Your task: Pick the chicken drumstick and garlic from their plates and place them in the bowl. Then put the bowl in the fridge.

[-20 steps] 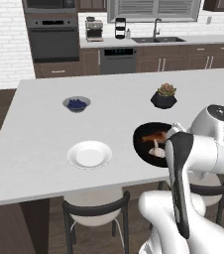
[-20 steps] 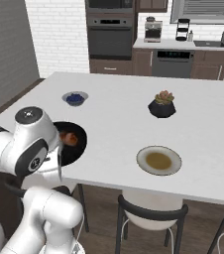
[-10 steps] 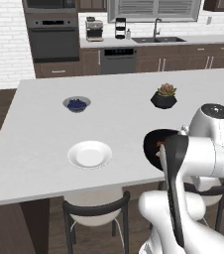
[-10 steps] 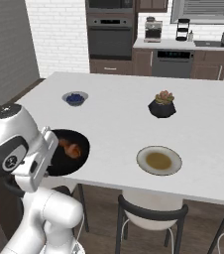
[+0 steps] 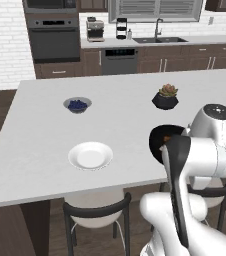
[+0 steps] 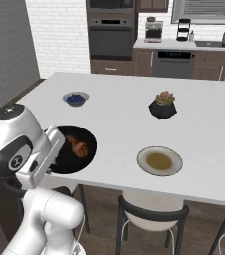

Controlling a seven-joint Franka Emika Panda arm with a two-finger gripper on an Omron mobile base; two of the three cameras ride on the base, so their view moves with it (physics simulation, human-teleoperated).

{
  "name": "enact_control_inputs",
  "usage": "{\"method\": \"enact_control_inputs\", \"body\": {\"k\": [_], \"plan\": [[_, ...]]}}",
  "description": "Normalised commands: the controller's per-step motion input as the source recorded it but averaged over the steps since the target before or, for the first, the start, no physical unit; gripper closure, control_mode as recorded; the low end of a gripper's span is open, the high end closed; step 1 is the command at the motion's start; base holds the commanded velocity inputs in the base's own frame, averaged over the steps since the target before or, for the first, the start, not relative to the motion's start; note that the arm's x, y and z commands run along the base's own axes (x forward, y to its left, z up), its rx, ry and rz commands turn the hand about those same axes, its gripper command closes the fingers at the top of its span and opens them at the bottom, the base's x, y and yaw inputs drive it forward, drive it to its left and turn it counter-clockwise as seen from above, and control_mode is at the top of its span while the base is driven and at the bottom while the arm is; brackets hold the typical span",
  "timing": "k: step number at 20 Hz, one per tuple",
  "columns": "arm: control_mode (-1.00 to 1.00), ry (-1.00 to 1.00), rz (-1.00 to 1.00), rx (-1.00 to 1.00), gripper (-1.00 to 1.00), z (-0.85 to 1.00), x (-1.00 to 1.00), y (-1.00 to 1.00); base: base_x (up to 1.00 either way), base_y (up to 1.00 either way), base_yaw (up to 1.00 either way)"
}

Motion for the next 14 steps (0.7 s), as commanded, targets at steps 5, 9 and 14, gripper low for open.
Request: {"method": "enact_control_inputs", "body": {"k": [5, 9, 14], "plan": [[-1.0, -0.01, 0.0, 0.0, 1.0, 0.0, 0.0, 0.0, 0.0, 0.0, 0.0], [-1.0, 0.0, 0.0, 0.0, 1.0, 0.0, 0.0, 0.0, 0.0, 0.0, 0.0], [1.0, 0.0, 0.0, 0.0, 1.0, 0.0, 0.0, 0.0, -0.53, 0.0, 0.0]]}}
